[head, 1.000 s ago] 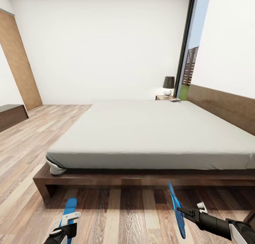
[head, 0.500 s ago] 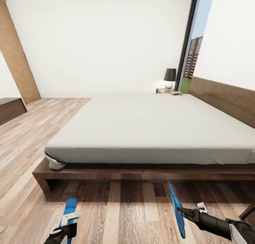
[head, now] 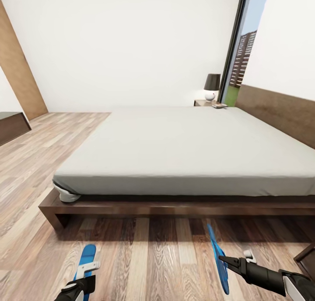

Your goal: In the bedroom, move the book from the bed onto either nightstand, and place the two sandals side by side next to the bed.

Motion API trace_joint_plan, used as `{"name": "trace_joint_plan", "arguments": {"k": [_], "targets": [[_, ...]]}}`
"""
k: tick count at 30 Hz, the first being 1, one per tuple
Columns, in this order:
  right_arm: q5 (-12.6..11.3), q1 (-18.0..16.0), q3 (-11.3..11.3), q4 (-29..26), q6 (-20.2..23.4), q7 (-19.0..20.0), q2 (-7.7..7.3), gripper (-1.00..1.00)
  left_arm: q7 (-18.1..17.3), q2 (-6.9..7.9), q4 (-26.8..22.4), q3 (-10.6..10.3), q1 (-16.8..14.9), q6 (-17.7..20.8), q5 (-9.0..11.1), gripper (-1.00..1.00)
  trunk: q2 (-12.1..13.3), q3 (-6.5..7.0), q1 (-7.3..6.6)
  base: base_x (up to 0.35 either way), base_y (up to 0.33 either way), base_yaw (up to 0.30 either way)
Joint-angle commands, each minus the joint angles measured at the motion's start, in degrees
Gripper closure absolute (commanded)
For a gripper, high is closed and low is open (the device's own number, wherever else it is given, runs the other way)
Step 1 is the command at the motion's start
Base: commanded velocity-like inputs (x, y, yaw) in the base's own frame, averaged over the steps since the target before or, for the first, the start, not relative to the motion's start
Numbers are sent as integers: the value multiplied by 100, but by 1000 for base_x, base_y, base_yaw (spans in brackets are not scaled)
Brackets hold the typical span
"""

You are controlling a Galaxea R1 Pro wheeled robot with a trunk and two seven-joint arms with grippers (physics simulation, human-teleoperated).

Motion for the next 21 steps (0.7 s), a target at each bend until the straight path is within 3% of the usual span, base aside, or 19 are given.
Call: {"name": "trace_joint_plan", "arguments": {"k": [1, 21], "targets": [[-31, -2, -5, 0, 56, 3, -2, 100, 22, 0, -12, -6, 0, 31, 58, 100, -4, -28, 1, 0, 0, 0], [-30, -2, -5, 0, 56, 3, 2, 100, 22, 0, -11, -6, 0, 28, 58, 100, -31, -471, 53, 0, 0, 0]]}}
